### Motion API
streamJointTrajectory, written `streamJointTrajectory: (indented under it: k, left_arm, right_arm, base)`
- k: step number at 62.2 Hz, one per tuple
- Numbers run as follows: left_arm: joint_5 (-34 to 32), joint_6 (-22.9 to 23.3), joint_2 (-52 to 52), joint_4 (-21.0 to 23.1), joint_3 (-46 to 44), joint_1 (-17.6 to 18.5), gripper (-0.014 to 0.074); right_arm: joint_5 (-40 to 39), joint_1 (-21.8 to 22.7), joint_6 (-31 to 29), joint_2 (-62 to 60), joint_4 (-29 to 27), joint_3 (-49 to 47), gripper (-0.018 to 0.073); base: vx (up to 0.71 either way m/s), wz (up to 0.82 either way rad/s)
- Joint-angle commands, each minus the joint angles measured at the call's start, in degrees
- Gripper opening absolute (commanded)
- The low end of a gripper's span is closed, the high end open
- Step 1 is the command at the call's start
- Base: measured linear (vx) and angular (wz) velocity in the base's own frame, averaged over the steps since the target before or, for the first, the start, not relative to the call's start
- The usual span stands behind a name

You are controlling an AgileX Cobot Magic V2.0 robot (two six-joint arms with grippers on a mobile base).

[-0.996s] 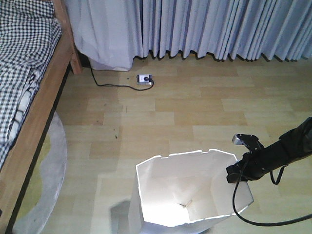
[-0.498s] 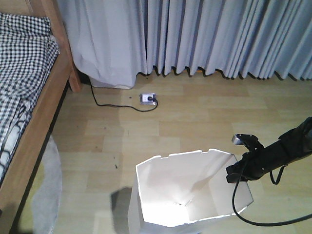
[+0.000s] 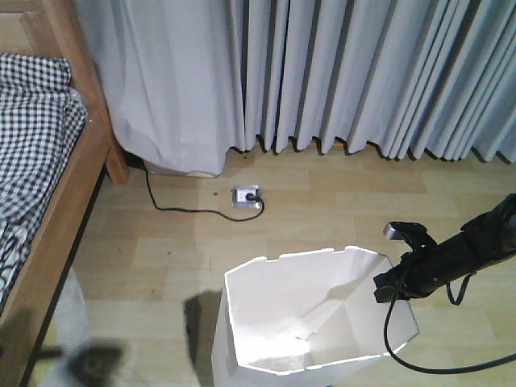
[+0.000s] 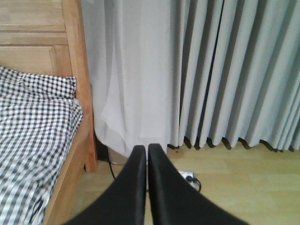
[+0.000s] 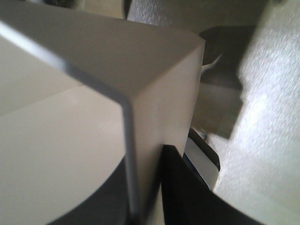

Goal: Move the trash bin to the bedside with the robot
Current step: 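Drive toward the bed and curtains, dragging the bin along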

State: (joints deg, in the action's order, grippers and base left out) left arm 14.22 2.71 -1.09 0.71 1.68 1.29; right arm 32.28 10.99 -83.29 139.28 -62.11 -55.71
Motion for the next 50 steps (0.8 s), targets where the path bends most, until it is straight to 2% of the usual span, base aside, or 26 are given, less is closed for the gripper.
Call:
streamJointTrajectory:
  k: [1,50]
  left_arm:
    - [-4.2,0.5,-0.6,0.2,1.7,0.3,-0.0006]
    - [-4.2,0.5,-0.6,0.2,1.7,0.3,-0.0006]
  right_arm:
    - [12.3,0.2,0.2,-4.3,-2.3,-0.2,-0.0006]
    - [12.3,0.2,0.2,-4.3,-2.3,-0.2,-0.0006]
  base:
    - [0.36,-0.01]
    - [0.31,0.03]
